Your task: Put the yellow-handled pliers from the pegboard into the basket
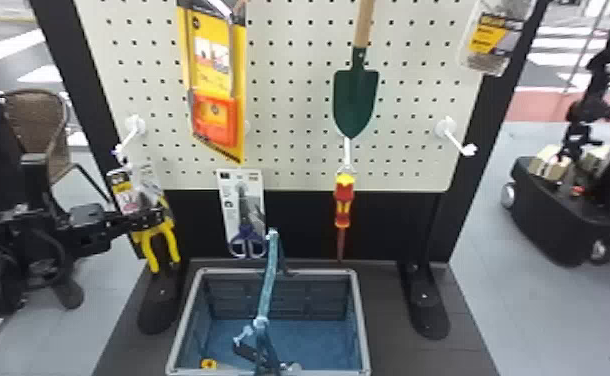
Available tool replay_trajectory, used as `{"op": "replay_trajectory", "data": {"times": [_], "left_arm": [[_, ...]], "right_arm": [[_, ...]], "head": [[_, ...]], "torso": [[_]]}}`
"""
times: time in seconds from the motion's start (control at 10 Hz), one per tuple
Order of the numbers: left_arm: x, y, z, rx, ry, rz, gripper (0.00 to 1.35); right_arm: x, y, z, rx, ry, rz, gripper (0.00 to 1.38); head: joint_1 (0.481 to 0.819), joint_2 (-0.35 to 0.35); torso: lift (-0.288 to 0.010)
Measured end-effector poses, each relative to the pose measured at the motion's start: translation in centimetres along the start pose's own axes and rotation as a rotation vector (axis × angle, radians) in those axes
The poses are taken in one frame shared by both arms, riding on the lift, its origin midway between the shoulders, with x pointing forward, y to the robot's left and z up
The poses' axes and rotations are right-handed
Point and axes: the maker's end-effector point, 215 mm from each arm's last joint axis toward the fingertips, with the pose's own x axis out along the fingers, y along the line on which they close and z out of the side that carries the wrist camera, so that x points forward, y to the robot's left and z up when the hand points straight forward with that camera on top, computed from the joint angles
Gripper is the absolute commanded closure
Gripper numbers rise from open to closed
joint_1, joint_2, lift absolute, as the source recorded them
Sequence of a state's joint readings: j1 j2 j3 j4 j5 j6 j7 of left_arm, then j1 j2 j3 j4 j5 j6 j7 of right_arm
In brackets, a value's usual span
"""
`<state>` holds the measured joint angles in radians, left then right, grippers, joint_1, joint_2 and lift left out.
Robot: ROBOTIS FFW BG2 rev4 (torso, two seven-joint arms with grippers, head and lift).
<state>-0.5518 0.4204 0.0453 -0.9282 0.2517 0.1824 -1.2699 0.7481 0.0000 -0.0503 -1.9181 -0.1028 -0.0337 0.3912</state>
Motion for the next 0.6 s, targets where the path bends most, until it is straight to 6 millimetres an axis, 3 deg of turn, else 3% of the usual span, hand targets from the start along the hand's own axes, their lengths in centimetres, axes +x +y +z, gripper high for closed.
{"op": "replay_trajectory", "data": {"times": [0.6], "left_arm": [[-0.22, -0.05, -0.17, 0.0, 0.002, 0.004, 1.19]], "right_arm": [[0.0, 0.0, -0.05, 0.0, 0.001, 0.0, 0.17]], "head": [[0.549, 0.0]], "torso": [[-0.1]]}}
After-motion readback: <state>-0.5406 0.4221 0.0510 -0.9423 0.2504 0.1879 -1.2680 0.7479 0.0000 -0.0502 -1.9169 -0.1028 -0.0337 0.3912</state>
